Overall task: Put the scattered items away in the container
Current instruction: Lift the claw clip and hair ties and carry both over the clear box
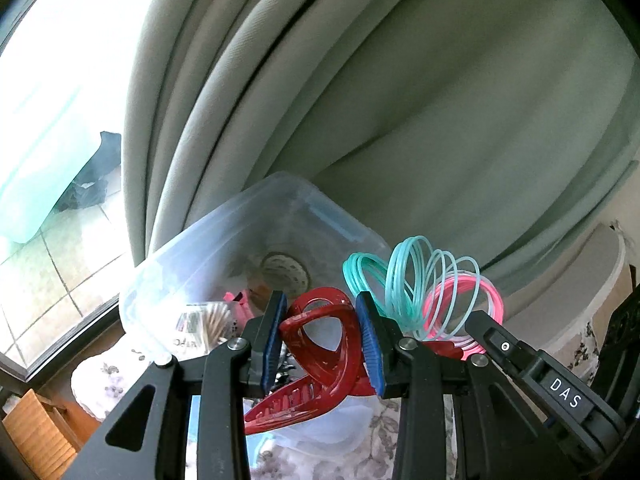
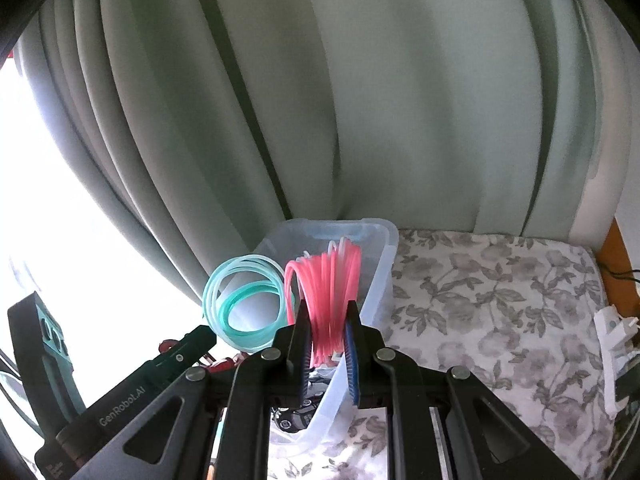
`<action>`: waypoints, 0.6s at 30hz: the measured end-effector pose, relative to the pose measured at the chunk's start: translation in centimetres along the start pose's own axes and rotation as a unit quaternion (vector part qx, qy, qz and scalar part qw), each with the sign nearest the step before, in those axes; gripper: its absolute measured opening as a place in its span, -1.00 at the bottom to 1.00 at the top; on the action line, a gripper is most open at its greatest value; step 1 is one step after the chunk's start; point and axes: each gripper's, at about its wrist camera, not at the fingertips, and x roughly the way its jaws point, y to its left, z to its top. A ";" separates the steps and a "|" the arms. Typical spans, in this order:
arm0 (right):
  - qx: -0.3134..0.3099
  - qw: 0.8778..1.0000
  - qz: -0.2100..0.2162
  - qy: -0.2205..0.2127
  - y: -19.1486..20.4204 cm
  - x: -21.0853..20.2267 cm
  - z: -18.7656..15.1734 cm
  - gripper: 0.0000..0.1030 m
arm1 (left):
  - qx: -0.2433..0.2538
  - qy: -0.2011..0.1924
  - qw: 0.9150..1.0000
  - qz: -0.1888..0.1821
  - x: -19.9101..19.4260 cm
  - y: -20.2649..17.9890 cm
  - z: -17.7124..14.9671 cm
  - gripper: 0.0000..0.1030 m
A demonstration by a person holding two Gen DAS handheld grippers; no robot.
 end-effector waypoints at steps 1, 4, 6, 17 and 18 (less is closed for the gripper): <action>-0.001 1.000 0.000 0.003 0.2 0.4 0.0 -0.69 | -0.002 0.001 1.000 0.001 -0.2 0.2 0.0 -0.28; -0.006 1.000 0.000 0.012 0.8 1.1 0.0 -0.69 | -0.007 0.004 1.000 0.003 -0.3 0.8 0.2 -0.28; -0.010 1.000 0.000 0.019 1.1 1.7 -0.1 -0.69 | -0.010 0.005 1.000 0.004 -0.2 1.2 0.3 -0.28; -0.022 0.999 -0.001 0.042 2.3 4.2 -0.3 -0.69 | -0.026 0.015 0.999 0.014 -0.3 2.9 0.7 -0.28; -0.023 0.999 -0.001 0.044 2.4 4.3 -0.3 -0.68 | -0.027 0.015 0.999 0.014 -0.4 3.0 0.7 -0.28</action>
